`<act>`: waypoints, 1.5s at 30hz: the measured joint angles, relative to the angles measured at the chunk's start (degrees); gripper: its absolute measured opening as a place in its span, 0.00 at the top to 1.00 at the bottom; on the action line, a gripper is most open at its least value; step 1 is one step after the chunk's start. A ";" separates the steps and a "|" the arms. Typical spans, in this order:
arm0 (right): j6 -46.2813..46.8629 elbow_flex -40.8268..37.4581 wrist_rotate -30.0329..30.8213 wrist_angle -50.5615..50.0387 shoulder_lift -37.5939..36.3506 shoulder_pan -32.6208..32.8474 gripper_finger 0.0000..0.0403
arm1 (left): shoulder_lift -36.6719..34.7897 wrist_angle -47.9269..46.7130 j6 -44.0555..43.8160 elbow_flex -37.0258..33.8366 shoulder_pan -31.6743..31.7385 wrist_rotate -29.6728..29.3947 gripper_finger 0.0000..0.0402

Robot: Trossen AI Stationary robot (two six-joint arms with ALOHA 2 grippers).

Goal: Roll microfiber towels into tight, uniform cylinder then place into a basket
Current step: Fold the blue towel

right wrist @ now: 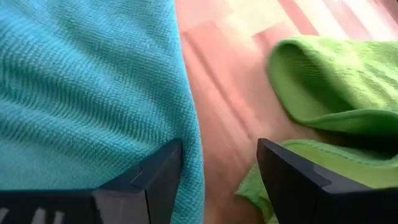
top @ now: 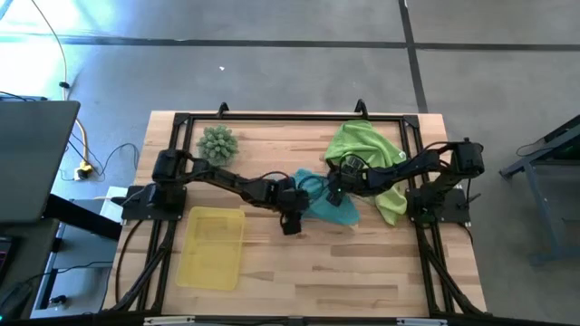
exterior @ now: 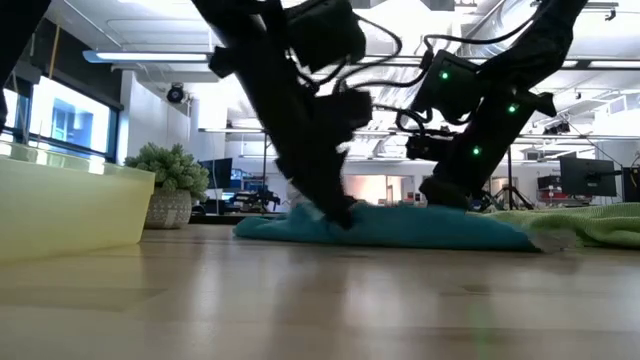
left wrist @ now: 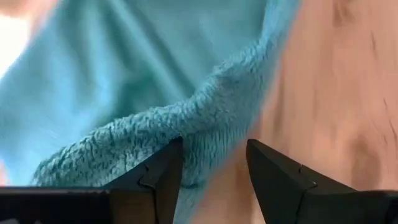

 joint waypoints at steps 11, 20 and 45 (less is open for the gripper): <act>-0.02 0.00 0.36 0.39 0.00 -4.24 0.49 | -0.76 -8.82 -5.01 -0.11 -4.43 2.23 0.58; 2.52 -0.02 -0.05 0.47 0.02 -5.17 0.49 | -5.49 -9.66 -3.88 0.44 -5.75 -8.53 0.58; 2.54 -0.04 -0.79 1.57 0.04 -5.30 0.49 | 2.00 2.59 -4.66 0.45 0.85 -4.44 0.58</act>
